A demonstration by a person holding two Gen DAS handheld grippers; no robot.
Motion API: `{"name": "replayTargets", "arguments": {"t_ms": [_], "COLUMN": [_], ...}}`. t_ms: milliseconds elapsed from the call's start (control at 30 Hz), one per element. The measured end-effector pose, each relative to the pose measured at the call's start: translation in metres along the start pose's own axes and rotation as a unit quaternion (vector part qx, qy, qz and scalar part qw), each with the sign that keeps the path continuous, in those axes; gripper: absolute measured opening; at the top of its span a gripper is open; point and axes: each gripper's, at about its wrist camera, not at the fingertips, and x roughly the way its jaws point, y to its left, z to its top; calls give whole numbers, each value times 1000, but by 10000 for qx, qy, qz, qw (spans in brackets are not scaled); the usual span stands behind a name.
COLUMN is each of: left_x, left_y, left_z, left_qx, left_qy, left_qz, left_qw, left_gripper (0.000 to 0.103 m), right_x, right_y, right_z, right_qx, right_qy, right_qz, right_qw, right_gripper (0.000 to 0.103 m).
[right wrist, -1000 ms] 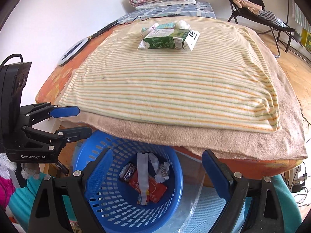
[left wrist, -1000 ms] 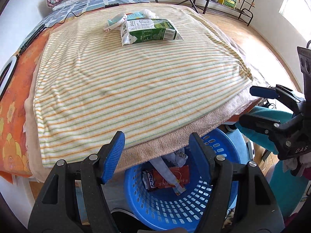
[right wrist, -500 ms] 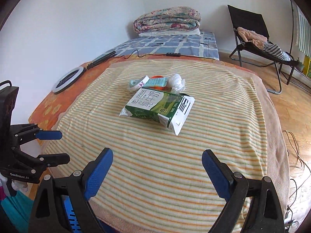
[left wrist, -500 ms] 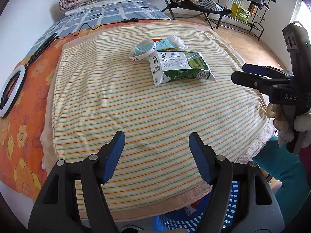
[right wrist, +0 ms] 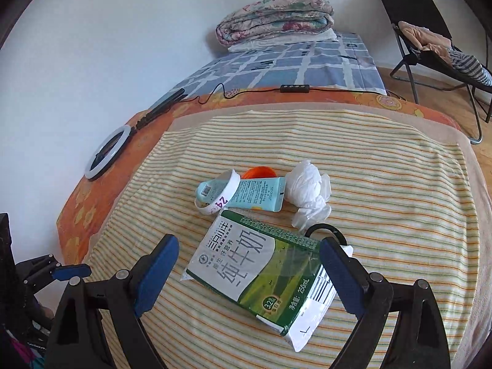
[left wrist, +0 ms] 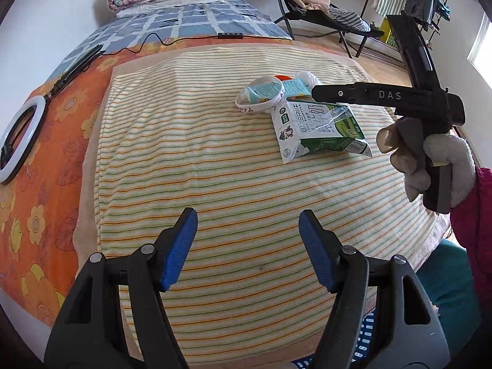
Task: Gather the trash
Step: 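Move both tools back over the bed toward the white milk carton, then grasp the white milk carton with the right tool while the left tool grasps the white plastic band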
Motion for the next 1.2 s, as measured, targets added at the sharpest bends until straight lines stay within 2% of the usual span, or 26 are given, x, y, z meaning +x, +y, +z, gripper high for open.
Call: {"name": "replayTargets", "arguments": {"t_ms": [267,367,600,900,1033,1100,1200], "left_x": [0,0,4,42,68,79,93], "left_y": [5,7,15,24,34,38,39], "left_z": [7,12,29,77,94,101,110], "left_qx": [-37,-44,-149,-464,-787,-935,-1074], "left_qy": [-78,-130,-317,-391,-281,-253,-251], "left_qz": [-23,12,90,101,-110,-237,-394], "left_qw": [10000,9999,9993,9981,9964,9950,9931], "left_gripper": [70,70,70,70,52,51,51], "right_x": [35,36,25,24,30,29,22], "right_y": [-22,-29,-15,28,25,20,11], "right_z": [10,6,-24,-52,-57,-58,-59], "right_qx": [365,557,216,-807,-688,-658,-567], "right_qy": [350,519,1022,1053,1099,1093,1038], "right_qz": [-5,227,431,-446,-642,-721,-861], "right_qw": [9987,9968,9936,9902,9895,9892,9892], "right_gripper": [94,94,94,96,92,86,86]}}
